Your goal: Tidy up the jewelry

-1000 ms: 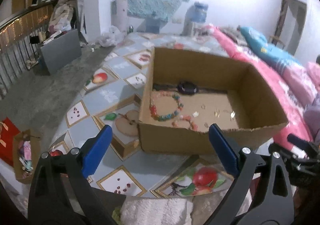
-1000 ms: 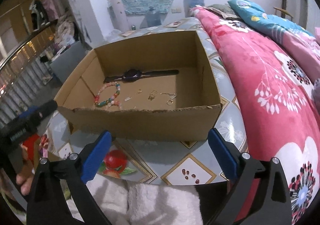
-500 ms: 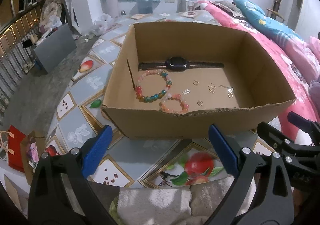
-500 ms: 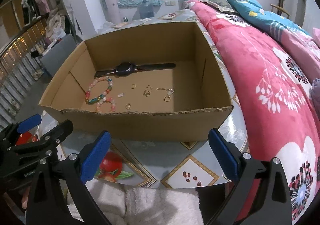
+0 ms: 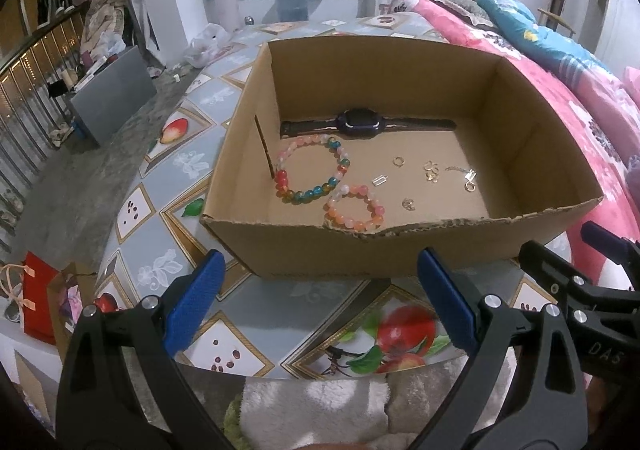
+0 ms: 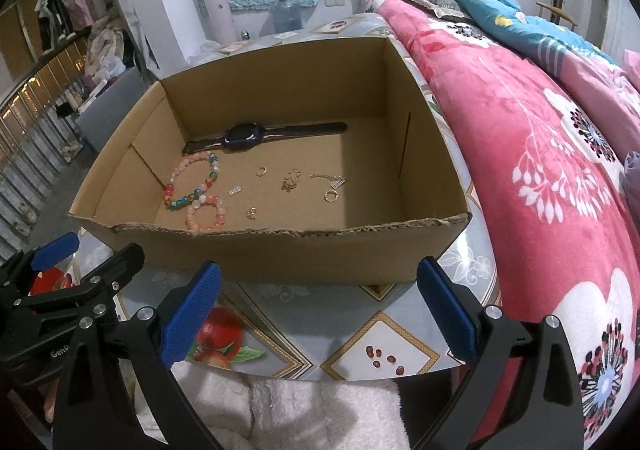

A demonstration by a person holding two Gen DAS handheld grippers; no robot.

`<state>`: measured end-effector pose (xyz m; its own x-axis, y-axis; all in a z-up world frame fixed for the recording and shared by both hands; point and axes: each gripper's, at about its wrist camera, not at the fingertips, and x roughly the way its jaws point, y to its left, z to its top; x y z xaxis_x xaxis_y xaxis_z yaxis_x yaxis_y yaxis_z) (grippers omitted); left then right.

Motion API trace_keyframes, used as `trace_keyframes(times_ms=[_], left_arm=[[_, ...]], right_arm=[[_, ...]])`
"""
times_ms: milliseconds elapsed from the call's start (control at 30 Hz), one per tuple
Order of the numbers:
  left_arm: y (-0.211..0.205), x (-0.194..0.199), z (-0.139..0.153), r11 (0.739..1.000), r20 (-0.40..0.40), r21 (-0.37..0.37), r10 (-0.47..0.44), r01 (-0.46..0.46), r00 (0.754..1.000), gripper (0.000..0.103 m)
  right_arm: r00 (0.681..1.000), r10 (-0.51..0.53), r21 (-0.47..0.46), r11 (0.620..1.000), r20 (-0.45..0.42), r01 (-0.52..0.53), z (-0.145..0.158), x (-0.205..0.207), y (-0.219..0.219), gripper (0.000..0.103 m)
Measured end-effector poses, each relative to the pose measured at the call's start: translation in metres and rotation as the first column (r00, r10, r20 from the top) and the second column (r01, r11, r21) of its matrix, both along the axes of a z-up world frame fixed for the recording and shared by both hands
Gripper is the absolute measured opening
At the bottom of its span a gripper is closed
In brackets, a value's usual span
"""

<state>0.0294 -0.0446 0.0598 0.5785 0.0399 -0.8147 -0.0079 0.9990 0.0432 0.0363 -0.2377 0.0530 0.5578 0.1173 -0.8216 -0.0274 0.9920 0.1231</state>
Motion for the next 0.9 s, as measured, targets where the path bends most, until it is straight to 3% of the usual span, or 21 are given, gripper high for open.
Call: trace_keyframes(times_ms=[900], left_arm=[[0.0040, 0.0071, -0.0061, 1.000, -0.038, -0.012, 0.012, -0.013, 0.999, 0.093]], right_arm=[[0.999, -0.001, -0.008, 1.000, -0.033, 0.001, -0.0045, 0.0076, 0.0029, 0.095]])
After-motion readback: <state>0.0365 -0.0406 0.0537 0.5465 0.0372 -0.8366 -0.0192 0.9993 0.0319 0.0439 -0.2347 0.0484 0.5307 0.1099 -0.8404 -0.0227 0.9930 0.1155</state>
